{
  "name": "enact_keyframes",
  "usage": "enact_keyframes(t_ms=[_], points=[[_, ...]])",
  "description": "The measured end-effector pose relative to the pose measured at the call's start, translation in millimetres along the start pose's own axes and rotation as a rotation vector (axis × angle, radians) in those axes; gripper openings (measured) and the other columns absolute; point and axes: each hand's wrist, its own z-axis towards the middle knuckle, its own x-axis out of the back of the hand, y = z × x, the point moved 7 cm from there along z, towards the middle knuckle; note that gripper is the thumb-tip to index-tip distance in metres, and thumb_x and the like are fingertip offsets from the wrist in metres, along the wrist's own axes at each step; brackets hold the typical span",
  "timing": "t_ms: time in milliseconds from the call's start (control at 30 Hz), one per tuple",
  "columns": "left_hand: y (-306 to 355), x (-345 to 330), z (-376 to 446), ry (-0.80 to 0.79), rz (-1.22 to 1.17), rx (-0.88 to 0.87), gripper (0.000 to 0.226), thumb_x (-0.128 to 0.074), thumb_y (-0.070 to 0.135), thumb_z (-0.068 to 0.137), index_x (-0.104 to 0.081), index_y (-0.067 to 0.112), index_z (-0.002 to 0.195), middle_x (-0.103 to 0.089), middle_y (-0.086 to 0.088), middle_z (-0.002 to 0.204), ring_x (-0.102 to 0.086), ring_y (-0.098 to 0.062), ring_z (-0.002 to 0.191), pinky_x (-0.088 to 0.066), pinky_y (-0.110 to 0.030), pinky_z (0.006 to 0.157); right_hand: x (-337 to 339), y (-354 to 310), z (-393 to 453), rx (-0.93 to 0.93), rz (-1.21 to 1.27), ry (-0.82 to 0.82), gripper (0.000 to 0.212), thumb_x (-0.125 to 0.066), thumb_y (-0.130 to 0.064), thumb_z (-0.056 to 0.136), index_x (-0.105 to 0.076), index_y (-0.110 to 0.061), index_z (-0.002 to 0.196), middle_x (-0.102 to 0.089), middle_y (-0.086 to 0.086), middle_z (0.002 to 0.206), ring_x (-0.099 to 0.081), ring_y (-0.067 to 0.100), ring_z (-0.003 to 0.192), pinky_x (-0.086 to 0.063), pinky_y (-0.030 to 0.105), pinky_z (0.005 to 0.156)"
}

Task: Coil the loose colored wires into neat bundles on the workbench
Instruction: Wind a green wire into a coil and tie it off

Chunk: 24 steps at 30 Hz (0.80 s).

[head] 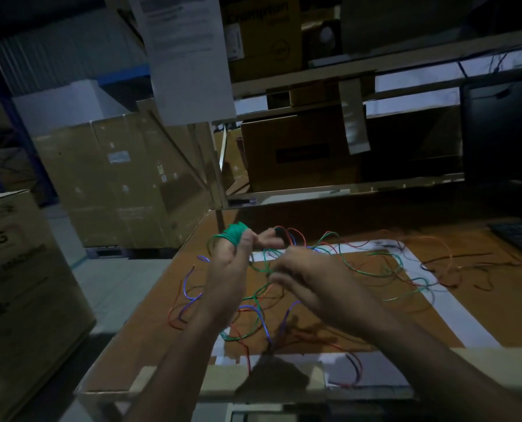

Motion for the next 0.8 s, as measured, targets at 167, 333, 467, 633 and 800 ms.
enact_keyframes(t_ms=[167, 333, 467, 633, 800], points=[[-5.1, -20.7, -11.5, -0.171, 0.041, 0.032, 0.035, -0.044, 0.040, 0.103, -0.067, 0.013, 0.096, -0.055, -0.003, 0.064, -0.057, -0.020, 0.065, -0.050, -0.025, 0.069, 28.4, 26.9, 3.3, -0.144, 0.034, 0.342, 0.019, -0.055, -0.041, 0.098, -0.062, -0.023, 0.097, -0.053, -0.012, 0.089, -0.054, 0.006, 0.078, -0.048, 0.030, 0.063], [-0.5, -20.5, -12.5, -0.176, -0.216, 0.090, 0.029, -0.047, 0.036, 0.104, -0.057, 0.010, 0.096, -0.041, 0.009, 0.059, -0.044, -0.008, 0.054, -0.042, -0.041, 0.084, 25.8, 50.4, 3.7, -0.243, 0.115, 0.294, 0.027, -0.054, -0.048, 0.098, -0.058, -0.022, 0.093, -0.052, -0.010, 0.078, -0.050, 0.008, 0.068, -0.039, 0.024, 0.055], [2.5, -5.4, -3.6, -0.080, -0.664, 0.152, 0.027, -0.044, 0.031, 0.106, -0.056, 0.010, 0.093, -0.032, 0.009, 0.054, -0.033, -0.005, 0.044, -0.055, -0.030, 0.083, 3.3, 65.1, -4.4, -0.293, 0.185, 0.138, 0.018, -0.053, -0.041, 0.102, -0.055, -0.024, 0.096, -0.056, 0.000, 0.071, -0.052, 0.015, 0.062, -0.044, 0.042, 0.057], [12.7, 12.4, 7.6, -0.131, -1.069, 0.158, 0.035, -0.037, 0.031, 0.112, -0.061, 0.015, 0.092, -0.037, 0.007, 0.052, -0.037, -0.006, 0.041, -0.056, -0.026, 0.083, -6.6, 85.6, -5.7, -0.383, 0.175, 0.084, 0.014, -0.053, -0.035, 0.103, -0.056, -0.024, 0.096, -0.062, -0.003, 0.079, -0.060, 0.016, 0.072, -0.050, 0.042, 0.063], [20.6, 15.1, 8.0, -0.091, -0.941, 0.096, 0.031, -0.041, 0.032, 0.109, -0.061, 0.014, 0.095, -0.035, 0.009, 0.053, -0.034, -0.005, 0.042, -0.054, -0.026, 0.087, -13.7, 97.8, -5.6, -0.457, 0.066, -0.030, 0.023, -0.053, -0.032, 0.104, -0.068, -0.025, 0.087, -0.065, -0.007, 0.081, -0.061, 0.016, 0.082, -0.055, 0.041, 0.071]])
